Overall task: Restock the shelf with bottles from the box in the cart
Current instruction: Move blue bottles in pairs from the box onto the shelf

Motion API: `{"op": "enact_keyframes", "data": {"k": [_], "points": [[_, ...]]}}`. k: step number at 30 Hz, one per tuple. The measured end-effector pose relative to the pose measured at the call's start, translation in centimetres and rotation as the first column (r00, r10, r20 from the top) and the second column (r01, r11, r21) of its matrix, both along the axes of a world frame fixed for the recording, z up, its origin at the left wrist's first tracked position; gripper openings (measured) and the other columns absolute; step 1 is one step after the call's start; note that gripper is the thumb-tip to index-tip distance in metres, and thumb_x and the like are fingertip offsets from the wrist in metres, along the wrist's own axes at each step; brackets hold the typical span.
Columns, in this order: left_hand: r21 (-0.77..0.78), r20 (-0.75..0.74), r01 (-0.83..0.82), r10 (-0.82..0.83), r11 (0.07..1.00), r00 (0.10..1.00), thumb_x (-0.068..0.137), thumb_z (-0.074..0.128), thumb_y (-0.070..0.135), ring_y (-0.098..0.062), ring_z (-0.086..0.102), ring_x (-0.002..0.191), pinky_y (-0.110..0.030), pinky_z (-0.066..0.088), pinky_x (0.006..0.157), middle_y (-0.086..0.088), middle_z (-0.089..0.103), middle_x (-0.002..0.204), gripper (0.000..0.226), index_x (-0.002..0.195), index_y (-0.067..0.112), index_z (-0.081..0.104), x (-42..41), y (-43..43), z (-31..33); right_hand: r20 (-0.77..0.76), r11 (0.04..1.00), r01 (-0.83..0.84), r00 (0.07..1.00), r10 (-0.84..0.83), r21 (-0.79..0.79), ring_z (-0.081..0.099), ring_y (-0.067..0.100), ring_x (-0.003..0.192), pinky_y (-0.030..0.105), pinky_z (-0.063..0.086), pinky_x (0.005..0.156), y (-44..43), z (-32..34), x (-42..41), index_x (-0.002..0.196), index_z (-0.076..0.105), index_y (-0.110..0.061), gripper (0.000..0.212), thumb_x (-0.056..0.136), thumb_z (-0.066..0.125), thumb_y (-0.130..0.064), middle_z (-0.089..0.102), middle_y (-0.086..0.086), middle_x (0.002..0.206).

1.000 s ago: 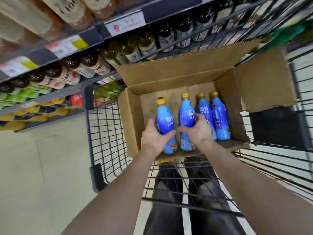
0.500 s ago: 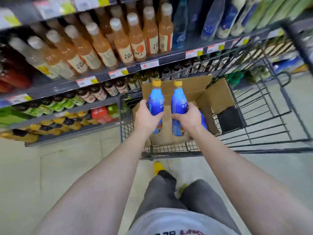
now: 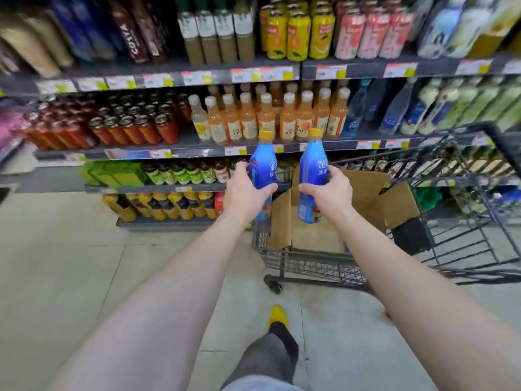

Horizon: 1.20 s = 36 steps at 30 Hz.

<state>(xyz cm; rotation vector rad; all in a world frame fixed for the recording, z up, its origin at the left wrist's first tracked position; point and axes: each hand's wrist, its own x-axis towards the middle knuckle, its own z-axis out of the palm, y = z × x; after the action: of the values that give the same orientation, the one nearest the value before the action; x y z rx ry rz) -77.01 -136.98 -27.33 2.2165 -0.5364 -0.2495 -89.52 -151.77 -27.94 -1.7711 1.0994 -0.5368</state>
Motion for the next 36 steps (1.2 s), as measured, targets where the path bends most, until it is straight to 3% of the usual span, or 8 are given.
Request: {"op": "enact_keyframes", "data": {"k": [3,9,13,17,20,25,31,36], "points": [[-0.082,0.027,-0.088,0.090,0.993,0.996,0.067,0.088,0.053,-0.021,0.067,0.104,-0.037,0.055,0.088,0.004,0.070,0.115,0.071,0.122,0.024,0.054,1.7,4.2,2.8,0.047,0.998,-0.060,0.997,0.060,-0.005,0.068,0.016,0.097,0.040,0.056,0.090,3.7,2.5,2.7,0.123,0.061,-0.021,0.066,0.064,0.089,-0.032,0.070,-0.003,0.112],[-0.146,0.084,-0.232,0.246,0.962,0.966,0.072,0.087,0.051,-0.020,0.067,0.096,-0.034,0.054,0.081,0.009,0.064,0.102,0.062,0.114,0.023,0.052,8.0,11.6,7.6,0.168,0.980,-0.195,0.966,0.196,-0.024,0.067,0.013,0.094,0.034,0.058,0.084,10.6,7.3,10.9,0.123,0.061,-0.019,0.065,0.066,0.090,-0.029,0.069,-0.003,0.110],[-0.159,0.110,-0.265,0.283,0.951,0.953,0.072,0.087,0.051,-0.020,0.067,0.097,-0.036,0.055,0.083,0.006,0.066,0.109,0.062,0.116,0.025,0.050,14.1,16.2,9.7,0.203,0.968,-0.240,0.947,0.250,-0.073,0.066,0.011,0.092,0.033,0.058,0.081,14.8,9.7,17.5,0.113,0.060,-0.025,0.054,0.067,0.089,-0.030,0.067,-0.008,0.105],[-0.185,0.141,-0.282,0.310,0.941,0.940,0.071,0.087,0.052,-0.018,0.063,0.096,-0.031,0.048,0.076,0.007,0.065,0.109,0.064,0.118,0.025,0.053,21.5,20.7,11.6,0.227,0.965,-0.249,0.938,0.262,-0.083,0.064,0.011,0.091,0.026,0.051,0.073,18.9,11.5,25.2,0.123,0.060,-0.018,0.060,0.070,0.088,-0.024,0.067,-0.006,0.108],[-0.186,0.157,-0.267,0.297,0.946,0.942,0.070,0.087,0.055,-0.019,0.065,0.097,-0.036,0.054,0.083,0.008,0.065,0.108,0.064,0.116,0.026,0.053,27.0,23.9,12.9,0.219,0.960,-0.253,0.937,0.273,-0.116,0.059,0.010,0.088,0.023,0.045,0.071,22.0,12.9,30.7,0.121,0.059,-0.021,0.057,0.072,0.087,-0.024,0.061,-0.009,0.102],[-0.180,0.177,-0.243,0.274,0.953,0.945,0.067,0.087,0.057,-0.020,0.067,0.100,-0.042,0.057,0.088,0.006,0.069,0.112,0.065,0.114,0.026,0.054,35.2,27.8,15.1,0.240,0.965,-0.234,0.936,0.256,-0.117,0.067,0.014,0.093,0.036,0.058,0.081,25.8,14.8,39.3,0.121,0.062,-0.020,0.063,0.066,0.090,-0.032,0.070,-0.004,0.109],[-0.221,0.177,-0.247,0.288,0.944,0.941,0.070,0.086,0.054,-0.020,0.068,0.099,-0.040,0.056,0.087,0.005,0.069,0.112,0.066,0.120,0.026,0.054,43.8,29.9,16.3,0.226,0.948,-0.278,0.924,0.309,-0.158,0.065,0.013,0.095,0.033,0.056,0.083,27.6,16.0,47.7,0.125,0.060,-0.018,0.066,0.067,0.090,-0.028,0.068,-0.004,0.110],[-0.224,0.138,-0.252,0.286,0.941,0.948,0.064,0.085,0.064,-0.019,0.069,0.098,-0.044,0.058,0.086,0.007,0.069,0.111,0.075,0.121,0.027,0.053,50.6,29.9,15.6,0.200,0.941,-0.303,0.923,0.330,-0.151,0.068,0.014,0.094,0.042,0.058,0.087,27.1,15.4,55.1,0.120,0.062,-0.020,0.066,0.061,0.090,-0.031,0.070,-0.006,0.106]]}}
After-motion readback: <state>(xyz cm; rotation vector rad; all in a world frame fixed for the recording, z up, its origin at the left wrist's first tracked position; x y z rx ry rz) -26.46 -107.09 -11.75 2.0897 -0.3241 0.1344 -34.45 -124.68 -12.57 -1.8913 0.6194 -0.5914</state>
